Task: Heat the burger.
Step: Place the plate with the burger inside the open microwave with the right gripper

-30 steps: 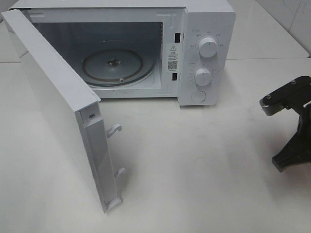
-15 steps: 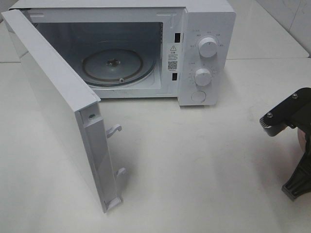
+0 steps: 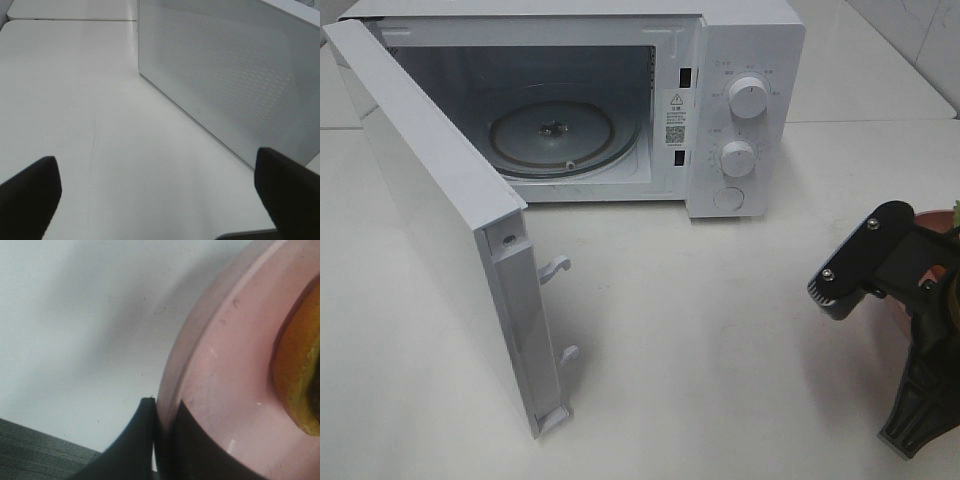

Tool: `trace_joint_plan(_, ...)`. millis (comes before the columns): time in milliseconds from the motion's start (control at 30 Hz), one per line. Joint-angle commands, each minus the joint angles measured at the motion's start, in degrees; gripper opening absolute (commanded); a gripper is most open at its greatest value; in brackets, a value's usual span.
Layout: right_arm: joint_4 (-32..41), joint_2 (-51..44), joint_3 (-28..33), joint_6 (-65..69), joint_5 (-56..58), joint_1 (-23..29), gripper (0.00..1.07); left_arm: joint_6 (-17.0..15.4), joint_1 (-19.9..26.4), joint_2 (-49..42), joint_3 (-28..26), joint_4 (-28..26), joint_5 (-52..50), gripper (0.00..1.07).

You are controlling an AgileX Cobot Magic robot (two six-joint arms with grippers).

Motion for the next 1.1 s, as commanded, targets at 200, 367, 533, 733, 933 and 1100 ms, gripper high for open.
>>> trace_joint_plan(200,-3.4,-0.6,0.2,-3.2,1.8,7.2,0.0,-0.2,0.2,-1.0,0.0,-0.2,-0.5,0.98)
trace_joint_plan(367,-4.2,-0.6,0.2,-3.6,1.8,10.8,0.0,-0.2,0.2,-1.0,0.0,-0.2,-0.5,0.98)
trace_joint_plan(533,-5.7,-0.6,0.2,-6.5,1.8,14.6,0.0,-0.2,0.2,-1.0,0.0,-0.2,-0.5,0.98)
trace_joint_plan(733,-6.4,-0.6,0.2,-12.0,0.2,17.7,0.0,-0.2,0.2,-1.0,0.0,-0.2,-0.5,0.98)
trace_joint_plan(933,-6.4,-0.6,0.1,-18.6,-2.1,17.7,0.0,-0.2,0.2,-1.0,0.0,-0.2,-0.5,0.98)
trace_joint_plan(1100,-6.5,-0.6,0.1,-24.1,-3.8,17.7,0.0,-0.2,0.2,-1.0,0.0,-0.2,-0.5,0.98)
